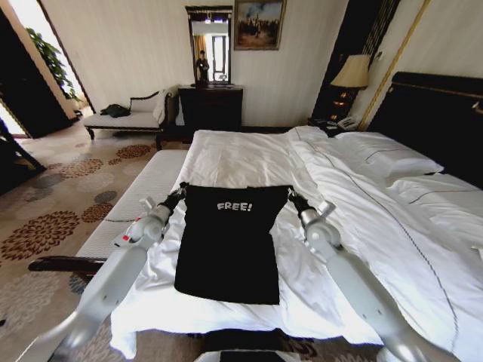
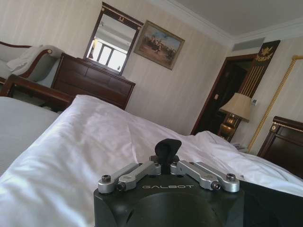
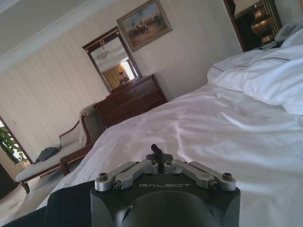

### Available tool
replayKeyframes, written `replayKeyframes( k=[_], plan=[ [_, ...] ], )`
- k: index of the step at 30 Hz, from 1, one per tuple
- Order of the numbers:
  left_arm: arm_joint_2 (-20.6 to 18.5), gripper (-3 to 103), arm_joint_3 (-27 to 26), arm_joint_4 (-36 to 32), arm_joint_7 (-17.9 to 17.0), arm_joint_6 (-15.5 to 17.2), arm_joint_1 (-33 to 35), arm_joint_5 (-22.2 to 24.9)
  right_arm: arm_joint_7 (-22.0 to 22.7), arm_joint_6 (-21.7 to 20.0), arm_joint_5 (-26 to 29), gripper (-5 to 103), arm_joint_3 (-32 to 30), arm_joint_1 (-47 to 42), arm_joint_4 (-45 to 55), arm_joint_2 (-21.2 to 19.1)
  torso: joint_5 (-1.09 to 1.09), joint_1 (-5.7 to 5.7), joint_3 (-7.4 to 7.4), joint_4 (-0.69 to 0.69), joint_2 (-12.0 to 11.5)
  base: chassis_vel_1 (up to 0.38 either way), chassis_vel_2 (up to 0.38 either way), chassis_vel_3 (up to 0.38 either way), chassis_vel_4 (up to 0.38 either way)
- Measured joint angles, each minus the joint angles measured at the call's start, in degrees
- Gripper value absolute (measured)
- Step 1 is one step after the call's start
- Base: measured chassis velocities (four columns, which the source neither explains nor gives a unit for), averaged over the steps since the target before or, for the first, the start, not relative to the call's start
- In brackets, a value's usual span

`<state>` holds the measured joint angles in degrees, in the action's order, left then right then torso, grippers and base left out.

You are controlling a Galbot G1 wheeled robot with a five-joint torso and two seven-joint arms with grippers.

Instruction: Fold the clothes on the bed.

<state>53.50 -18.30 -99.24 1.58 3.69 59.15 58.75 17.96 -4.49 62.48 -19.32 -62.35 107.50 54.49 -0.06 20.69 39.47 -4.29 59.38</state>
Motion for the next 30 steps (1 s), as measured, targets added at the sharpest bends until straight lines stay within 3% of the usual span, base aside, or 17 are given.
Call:
replayKeyframes(
  k=[2,5,6,8,10,14,15,26,30],
  plan=[
    [-0.1,3,-1.6,-2.2,0.2,-0.4,3.4,-0.8,0.3,0.0,-0.4,0,-1.1,-2.9,1.7,0.1,0.02,0.0,0.0,0.0,0.0,0.0,0.0,0.0,0.0],
    [0.4,3,-6.0,-7.2,0.5,-2.5,15.0,-3.5,1.3,-0.2,-2.3,0,-4.0,-13.3,7.1,1.3,0.03,0.0,0.0,-0.06,0.0,0.0,0.0,0.0,0.0],
    [0.6,3,-6.5,-7.9,0.6,-3.5,18.2,-4.5,1.5,-0.2,-3.3,0,-5.2,-17.2,9.1,2.2,0.03,0.0,0.0,0.0,0.0,0.0,0.0,0.0,0.0],
    [0.6,3,-6.4,-8.1,0.7,-3.9,19.2,-4.9,1.5,-0.2,-3.9,0,-5.9,-19.3,10.1,2.8,0.03,0.0,0.0,0.03,0.0,0.0,0.0,0.0,0.0],
    [0.0,3,-5.7,-8.8,1.0,-5.0,22.5,-6.3,1.4,0.3,-6.1,0,-8.3,-26.8,12.7,4.8,0.01,0.01,0.0,-0.14,0.0,0.0,0.0,0.0,0.0],
    [-0.2,3,-5.7,-9.7,1.3,-6.0,25.6,-7.7,1.1,1.2,-8.0,0,-8.6,-31.4,13.3,6.2,0.02,0.01,0.01,-0.08,0.0,0.0,0.0,0.0,0.0],
    [-0.2,3,-5.7,-10.5,1.6,-6.5,27.6,-8.4,0.9,1.9,-9.2,0,-8.4,-34.0,13.2,7.1,0.02,0.02,0.01,-0.01,0.0,0.0,0.0,0.0,0.0],
    [-1.1,3,-5.4,-10.9,3.5,-7.9,32.1,-11.4,0.8,3.9,-13.4,0,-5.7,-35.7,9.1,10.6,0.01,0.03,0.02,-0.04,0.0,0.0,0.0,0.0,0.0],
    [-3.6,3,-6.5,-12.1,4.8,-8.5,35.5,-13.6,0.6,4.6,-14.8,0,-4.6,-34.8,8.1,10.8,0.02,0.03,0.02,-0.04,0.0,0.0,0.0,0.0,0.0]
  ],
)
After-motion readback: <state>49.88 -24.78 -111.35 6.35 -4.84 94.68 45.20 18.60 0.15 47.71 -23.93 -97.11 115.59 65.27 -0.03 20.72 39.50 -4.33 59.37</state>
